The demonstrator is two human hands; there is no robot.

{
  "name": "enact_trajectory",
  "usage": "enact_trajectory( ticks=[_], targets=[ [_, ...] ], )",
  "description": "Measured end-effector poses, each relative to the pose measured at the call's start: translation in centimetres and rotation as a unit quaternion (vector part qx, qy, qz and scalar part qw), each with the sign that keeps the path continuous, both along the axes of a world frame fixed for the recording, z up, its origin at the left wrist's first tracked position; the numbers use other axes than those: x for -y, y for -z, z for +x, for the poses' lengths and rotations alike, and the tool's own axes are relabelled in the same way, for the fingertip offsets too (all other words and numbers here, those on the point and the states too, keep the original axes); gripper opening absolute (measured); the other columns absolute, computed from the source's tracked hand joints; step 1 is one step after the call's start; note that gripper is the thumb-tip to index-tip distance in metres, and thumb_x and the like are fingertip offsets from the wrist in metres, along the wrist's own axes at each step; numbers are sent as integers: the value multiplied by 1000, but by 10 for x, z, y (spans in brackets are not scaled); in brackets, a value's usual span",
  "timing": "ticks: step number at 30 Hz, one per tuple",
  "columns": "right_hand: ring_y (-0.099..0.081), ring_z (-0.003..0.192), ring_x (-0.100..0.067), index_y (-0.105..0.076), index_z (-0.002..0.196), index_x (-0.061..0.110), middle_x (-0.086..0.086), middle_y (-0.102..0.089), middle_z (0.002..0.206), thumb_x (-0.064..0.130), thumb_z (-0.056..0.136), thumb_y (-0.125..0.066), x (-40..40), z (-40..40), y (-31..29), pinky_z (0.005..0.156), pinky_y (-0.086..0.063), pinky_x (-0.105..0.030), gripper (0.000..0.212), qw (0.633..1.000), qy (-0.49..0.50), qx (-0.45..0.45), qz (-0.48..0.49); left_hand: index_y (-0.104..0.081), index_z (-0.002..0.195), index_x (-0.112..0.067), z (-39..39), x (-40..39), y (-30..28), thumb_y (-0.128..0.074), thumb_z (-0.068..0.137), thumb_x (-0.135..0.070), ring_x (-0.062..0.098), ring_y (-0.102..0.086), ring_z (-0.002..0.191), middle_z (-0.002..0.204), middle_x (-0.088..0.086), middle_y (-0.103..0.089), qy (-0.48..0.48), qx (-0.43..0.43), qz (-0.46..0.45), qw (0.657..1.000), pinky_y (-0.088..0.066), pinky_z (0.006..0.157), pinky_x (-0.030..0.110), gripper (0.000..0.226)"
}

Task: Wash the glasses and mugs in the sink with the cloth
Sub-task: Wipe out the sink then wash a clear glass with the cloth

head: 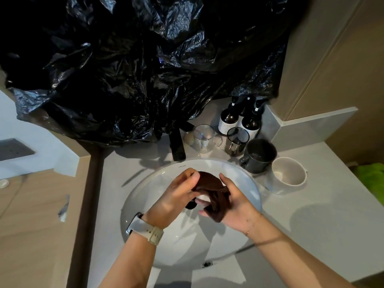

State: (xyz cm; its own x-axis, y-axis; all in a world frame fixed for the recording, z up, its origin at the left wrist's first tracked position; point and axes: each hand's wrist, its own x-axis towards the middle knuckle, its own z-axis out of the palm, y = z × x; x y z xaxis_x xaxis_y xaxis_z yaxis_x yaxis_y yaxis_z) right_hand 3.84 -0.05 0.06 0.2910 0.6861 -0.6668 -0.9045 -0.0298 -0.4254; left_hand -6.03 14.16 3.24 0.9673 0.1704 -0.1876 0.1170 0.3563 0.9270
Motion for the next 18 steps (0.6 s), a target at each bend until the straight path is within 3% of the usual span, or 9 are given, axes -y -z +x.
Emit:
enact_trajectory(
  ticks=[1,3,5,7,9,11,13,15,18],
  targets=[
    [-50,119,-38,-68,116,10,-16,-64,121,50,86,-56,-2,-3,-1,113,-29,-52,51,999,13,-35,20,-51,104,12,0,1,1,-60,93,-31,34,-59,100,100,22,-58,-29,-15,13,999,-42,101,56,45],
    [-61,108,-33,-72,107,2,-19,-67,114,39,88,-58,-7,-6,-4,103,-44,-42,43,997,43,-47,35,-57,100,6,-3,-2,5,-67,89,-31,33,-61,95,95,21,-60,-68,-33,62,995,-45,95,56,40],
    [-70,77,-21,-73,92,5,-12,-73,89,25,83,-64,-12,-5,-6,67,-57,-28,24,995,92,-9,36,-64,102,-4,-15,-6,10,-71,86,-31,25,-65,95,98,14,-67,-95,-53,116,987,-47,89,46,32],
    [-60,55,-17,-66,92,11,-4,-67,68,18,86,-65,-18,-4,-8,43,-42,-21,9,984,123,128,-29,-65,108,-10,-30,-7,22,-72,85,-22,19,-68,91,100,7,-70,-144,-94,104,980,-48,85,38,26],
    [-49,56,-19,-62,88,12,-2,-59,64,14,89,-65,-25,-6,-7,46,-34,-22,4,949,122,285,-66,-63,113,-15,-40,-2,36,-70,86,-17,26,-69,95,108,11,-68,-203,-149,-30,967,-52,86,40,28],
    [-55,70,-16,-60,86,11,-1,-60,75,9,91,-64,-32,-14,-9,60,-44,-27,7,909,92,402,-59,-63,117,-13,-38,4,45,-66,90,-32,36,-66,104,112,16,-67,-210,-240,-247,915,-49,95,50,33],
    [-57,77,-5,-57,87,13,3,-59,81,7,92,-61,-35,-25,-5,75,-46,-18,9,875,31,481,-44,-68,116,-6,-32,7,40,-63,90,-48,40,-62,114,117,21,-68,-180,-231,-420,859,-44,101,57,50],
    [-57,83,-3,-57,93,19,9,-59,86,16,92,-62,-33,-35,3,80,-45,-18,7,833,-42,549,-44,-67,113,-2,-23,7,42,-64,90,-44,36,-63,111,117,19,-67,-223,-168,-474,835,-49,93,52,47],
    [-58,100,-7,-58,114,28,11,-59,107,18,87,-65,-23,-36,11,90,-45,-18,30,779,-80,618,-67,-58,97,-10,-7,6,48,-62,92,-33,23,-70,87,93,6,-66,-310,-114,-415,848,-54,81,43,25]
  ],
)
